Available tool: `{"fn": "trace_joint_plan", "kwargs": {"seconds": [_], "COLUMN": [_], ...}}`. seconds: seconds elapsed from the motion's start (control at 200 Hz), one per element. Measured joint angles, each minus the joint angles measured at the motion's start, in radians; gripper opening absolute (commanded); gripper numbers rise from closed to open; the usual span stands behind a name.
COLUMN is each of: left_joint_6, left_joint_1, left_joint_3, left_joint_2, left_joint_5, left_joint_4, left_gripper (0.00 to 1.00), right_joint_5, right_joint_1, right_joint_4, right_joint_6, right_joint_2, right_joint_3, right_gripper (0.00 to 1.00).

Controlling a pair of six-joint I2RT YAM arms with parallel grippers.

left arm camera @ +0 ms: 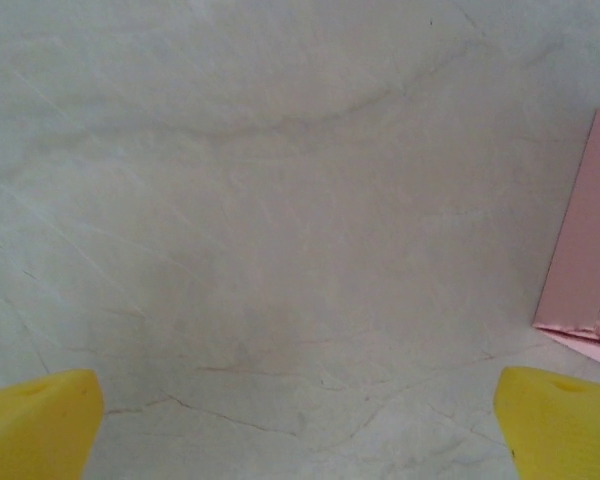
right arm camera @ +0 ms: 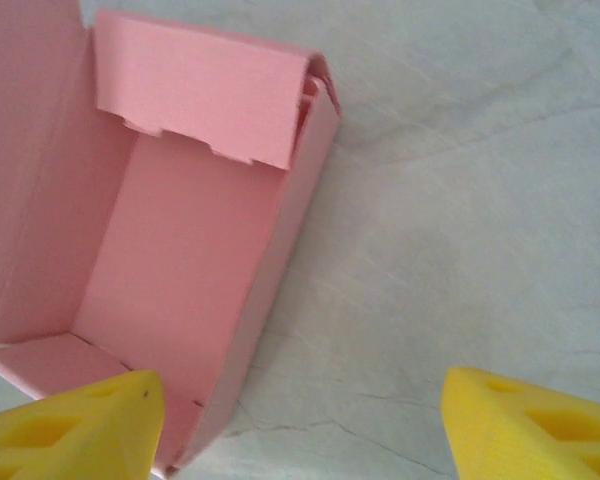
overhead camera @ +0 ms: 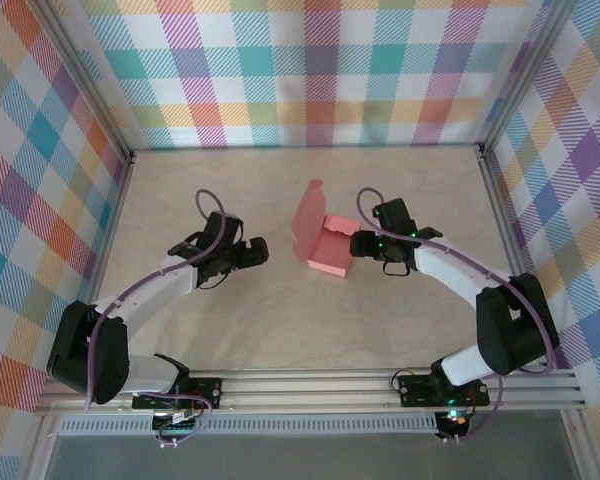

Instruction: Fold the paper box

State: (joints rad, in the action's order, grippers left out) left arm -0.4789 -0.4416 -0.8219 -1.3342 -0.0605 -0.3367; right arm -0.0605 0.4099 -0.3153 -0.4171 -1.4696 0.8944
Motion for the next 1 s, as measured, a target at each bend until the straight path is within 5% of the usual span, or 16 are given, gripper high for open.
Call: {"fn": "trace_joint_plan", "kwargs": {"seconds": [0.245, 0.45, 0.78, 1.0], "left_joint_6": [-0.035, -0.050, -0.109, -0.160], "left_joint_1": [-0.003, -0.003, -0.001, -0.003], "left_joint_3": [0.015, 0.016, 0.060, 0.080], "left_joint_2": [0.000, 0.000, 0.013, -0.006], "left_joint_5": [0.000, -0.003, -0.019, 0.053], "left_joint_4": [0.045, 0.060, 0.060, 0.142], "left_gripper": [1.00, 1.00, 1.00, 0.92], "right_joint_5": [0.053, 0.096, 0.136, 0.127], "right_joint_1": [0.000, 0.097, 0.282, 0.289], "right_joint_4": [0.026, 0.104, 0.196, 0.266], "right_joint_6": [-0.014, -0.066, -0.118, -0.060], "right_joint_2": [-0.055, -0.143, -0.324, -0.222], "right_joint_3": [-0.079, -0.068, 0.135, 0.083], "right_gripper": [0.43, 0.40, 0.45, 0.58]}}
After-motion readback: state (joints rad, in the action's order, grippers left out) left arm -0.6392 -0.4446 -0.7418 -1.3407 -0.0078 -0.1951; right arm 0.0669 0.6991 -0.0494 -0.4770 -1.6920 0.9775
